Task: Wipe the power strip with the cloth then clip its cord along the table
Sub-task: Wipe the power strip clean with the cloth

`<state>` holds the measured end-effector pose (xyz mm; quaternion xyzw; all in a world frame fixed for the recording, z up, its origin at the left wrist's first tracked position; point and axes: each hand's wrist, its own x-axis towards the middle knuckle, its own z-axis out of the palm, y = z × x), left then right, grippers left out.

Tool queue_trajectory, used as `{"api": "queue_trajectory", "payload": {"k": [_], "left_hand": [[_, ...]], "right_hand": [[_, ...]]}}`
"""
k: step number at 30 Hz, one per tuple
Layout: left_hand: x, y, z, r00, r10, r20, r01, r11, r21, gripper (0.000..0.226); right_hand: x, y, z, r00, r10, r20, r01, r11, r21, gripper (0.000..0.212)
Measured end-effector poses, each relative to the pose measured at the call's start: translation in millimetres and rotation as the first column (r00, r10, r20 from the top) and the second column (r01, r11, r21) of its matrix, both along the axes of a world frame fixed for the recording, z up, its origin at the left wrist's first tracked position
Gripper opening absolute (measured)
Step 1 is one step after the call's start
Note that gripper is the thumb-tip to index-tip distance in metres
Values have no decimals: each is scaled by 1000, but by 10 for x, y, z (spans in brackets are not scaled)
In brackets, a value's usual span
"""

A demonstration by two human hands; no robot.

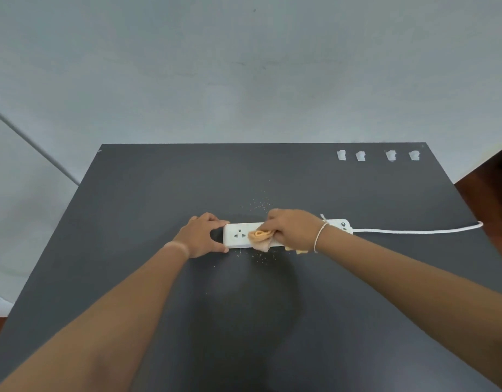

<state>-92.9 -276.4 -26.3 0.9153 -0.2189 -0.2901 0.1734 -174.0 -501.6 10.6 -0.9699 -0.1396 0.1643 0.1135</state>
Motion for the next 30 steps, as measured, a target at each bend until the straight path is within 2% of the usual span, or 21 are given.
{"api": "queue_trajectory", "payload": {"k": [1,3,5,6,8,10,11,14,16,19,21,23,24,26,28,30], "left_hand": [[0,-7,8,1000,-4,5,4,1000,13,70],[-1,-21,23,1000,-21,21,20,999,39,70],[2,-33,35,999,-29,29,27,998,62,70],[-2,-37,43,999,-32,31,29,997,74,70],[-15,-58,66,997,-56,58,49,992,117,74],[-37,-115,108,988,-108,112,89,982,167,83],[-50,-169,132,982,-133,137,109,979,173,87],[-107,-391,194,966,-198,169,178,976,126,87],[-156,-534,188,960,-240,144,226,969,103,82],[-210,-677,156,952,-278,127,263,957,120,79],[-216,-735,157,942,-301,148,281,949,140,77],[-200,-767,174,938,-309,160,286,947,149,73],[-195,-777,179,943,-297,147,277,950,141,71],[-190,-784,178,957,-266,114,252,960,118,68],[-188,-784,178,964,-249,95,239,965,107,68],[-184,-784,182,966,-243,89,234,967,104,68]], "right_hand": [[-13,1,-21,1000,-22,-12,21,999,-39,31],[52,-120,-9,984,-174,40,177,978,-108,31],[99,-240,39,960,-268,83,271,962,-38,30],[87,-241,81,963,-260,63,258,965,46,29],[34,-172,140,990,-139,-16,140,978,154,27],[-34,-99,116,994,-45,-104,59,988,141,29],[-46,-120,85,990,-71,-126,86,989,120,28],[-20,-323,45,943,-325,-69,331,937,109,23],[-16,-448,68,911,-412,-1,407,900,159,29],[-53,-508,111,938,-340,-65,345,909,235,28],[-99,-507,58,952,-263,-158,287,945,159,28],[-103,-587,43,932,-338,-134,350,934,77,24],[-96,-651,62,913,-403,-68,407,911,62,23],[-98,-758,84,875,-485,11,480,868,125,24],[-122,-759,106,894,-441,-84,448,865,228,29],[-167,-684,60,924,-337,-182,368,912,180,26]]}}
